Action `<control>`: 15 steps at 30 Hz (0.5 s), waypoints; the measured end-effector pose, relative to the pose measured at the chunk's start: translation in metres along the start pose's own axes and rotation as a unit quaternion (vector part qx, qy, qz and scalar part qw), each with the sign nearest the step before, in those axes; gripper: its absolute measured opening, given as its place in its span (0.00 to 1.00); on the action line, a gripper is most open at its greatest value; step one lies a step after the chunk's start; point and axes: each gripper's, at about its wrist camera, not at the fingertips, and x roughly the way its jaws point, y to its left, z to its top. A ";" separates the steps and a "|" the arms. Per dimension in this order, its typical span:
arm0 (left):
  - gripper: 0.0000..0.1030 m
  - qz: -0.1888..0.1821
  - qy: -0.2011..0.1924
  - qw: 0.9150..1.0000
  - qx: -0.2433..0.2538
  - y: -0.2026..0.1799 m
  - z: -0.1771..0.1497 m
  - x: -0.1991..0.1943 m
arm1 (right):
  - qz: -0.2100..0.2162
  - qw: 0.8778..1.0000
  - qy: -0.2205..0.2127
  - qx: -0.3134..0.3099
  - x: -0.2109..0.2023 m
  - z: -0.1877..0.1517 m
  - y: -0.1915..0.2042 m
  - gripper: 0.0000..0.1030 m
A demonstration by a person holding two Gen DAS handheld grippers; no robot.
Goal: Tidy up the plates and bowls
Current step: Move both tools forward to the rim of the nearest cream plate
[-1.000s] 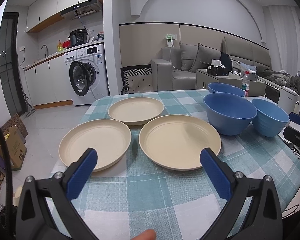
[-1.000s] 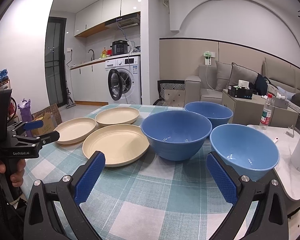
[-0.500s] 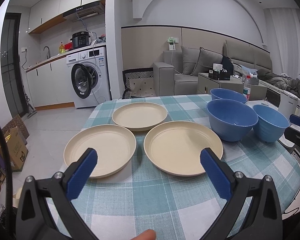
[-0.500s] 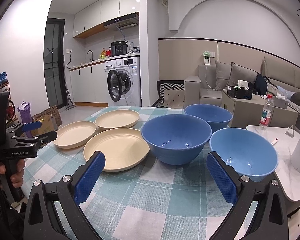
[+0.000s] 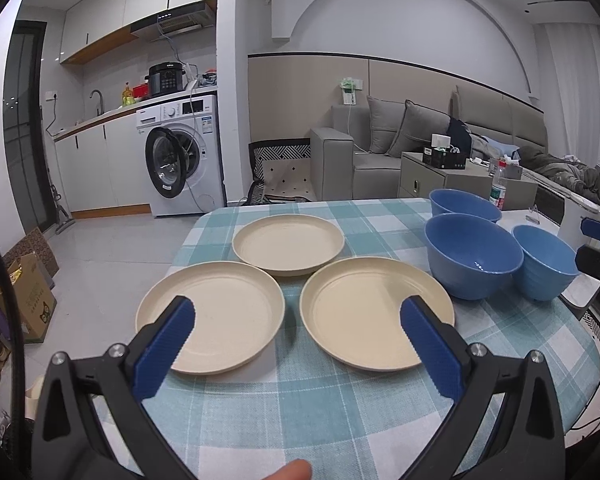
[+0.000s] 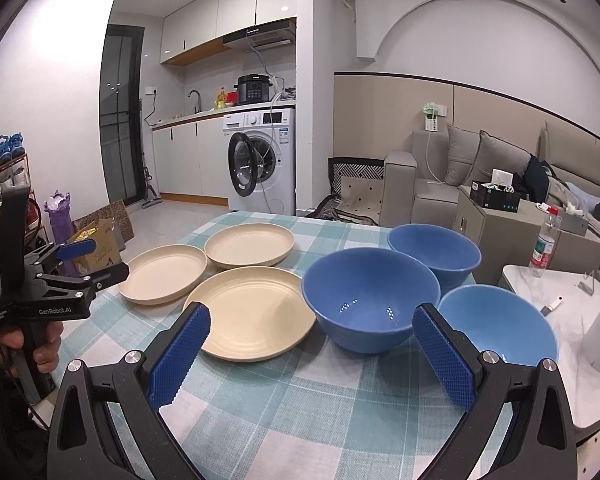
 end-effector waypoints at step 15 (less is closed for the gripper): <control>1.00 0.007 0.008 1.000 -0.017 0.036 0.025 0.012 | 0.028 0.999 0.025 -0.031 0.023 0.060 0.022 1.00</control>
